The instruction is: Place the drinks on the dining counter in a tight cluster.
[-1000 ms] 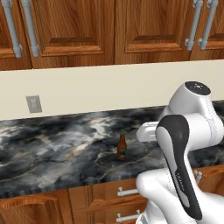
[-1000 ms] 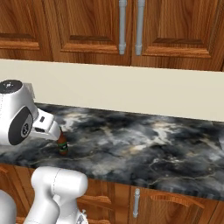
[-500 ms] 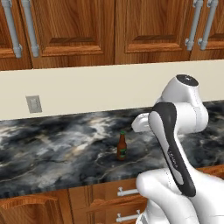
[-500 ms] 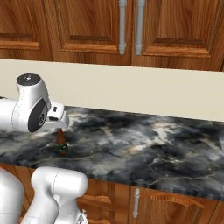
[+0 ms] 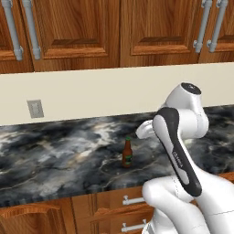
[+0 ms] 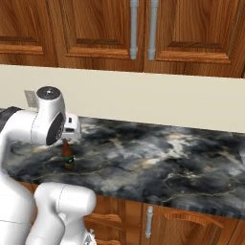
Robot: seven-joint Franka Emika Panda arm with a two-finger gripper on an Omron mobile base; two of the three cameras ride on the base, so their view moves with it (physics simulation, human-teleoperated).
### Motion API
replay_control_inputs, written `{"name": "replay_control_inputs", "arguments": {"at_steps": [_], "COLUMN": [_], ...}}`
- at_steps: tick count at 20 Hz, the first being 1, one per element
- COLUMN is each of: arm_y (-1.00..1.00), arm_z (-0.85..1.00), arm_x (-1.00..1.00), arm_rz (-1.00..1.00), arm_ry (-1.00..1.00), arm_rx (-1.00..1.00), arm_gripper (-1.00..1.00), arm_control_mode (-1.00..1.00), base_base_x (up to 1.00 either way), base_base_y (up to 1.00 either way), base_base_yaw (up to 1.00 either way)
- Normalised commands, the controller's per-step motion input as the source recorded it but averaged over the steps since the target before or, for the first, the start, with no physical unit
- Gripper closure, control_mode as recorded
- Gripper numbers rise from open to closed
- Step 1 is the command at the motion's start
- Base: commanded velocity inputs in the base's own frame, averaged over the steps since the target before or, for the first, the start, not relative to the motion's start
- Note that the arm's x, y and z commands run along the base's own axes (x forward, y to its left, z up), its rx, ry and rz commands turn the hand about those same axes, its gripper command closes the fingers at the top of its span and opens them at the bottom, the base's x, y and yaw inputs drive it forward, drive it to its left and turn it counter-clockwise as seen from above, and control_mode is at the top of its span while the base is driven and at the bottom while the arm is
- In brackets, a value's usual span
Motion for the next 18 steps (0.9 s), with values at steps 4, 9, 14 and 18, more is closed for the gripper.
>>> {"name": "replay_control_inputs", "arguments": {"at_steps": [4, 9, 14, 18], "arm_y": [0.00, -0.09, -0.05, -0.09], "arm_z": [-0.43, -0.24, -0.13, 0.00], "arm_x": [0.20, 0.10, 0.33, 0.29], "arm_rz": [0.20, 0.21, 0.30, 0.29], "arm_ry": [-0.29, -0.20, -0.12, -0.02], "arm_rx": [0.23, 0.22, 0.13, 0.00], "arm_gripper": [-1.00, -1.00, -1.00, -1.00], "arm_control_mode": [-1.00, -1.00, -1.00, -1.00], "base_base_x": [0.00, 0.00, 0.00, 0.00], "base_base_y": [0.00, 0.00, 0.00, 0.00], "base_base_yaw": [0.00, 0.00, 0.00, 0.00]}}
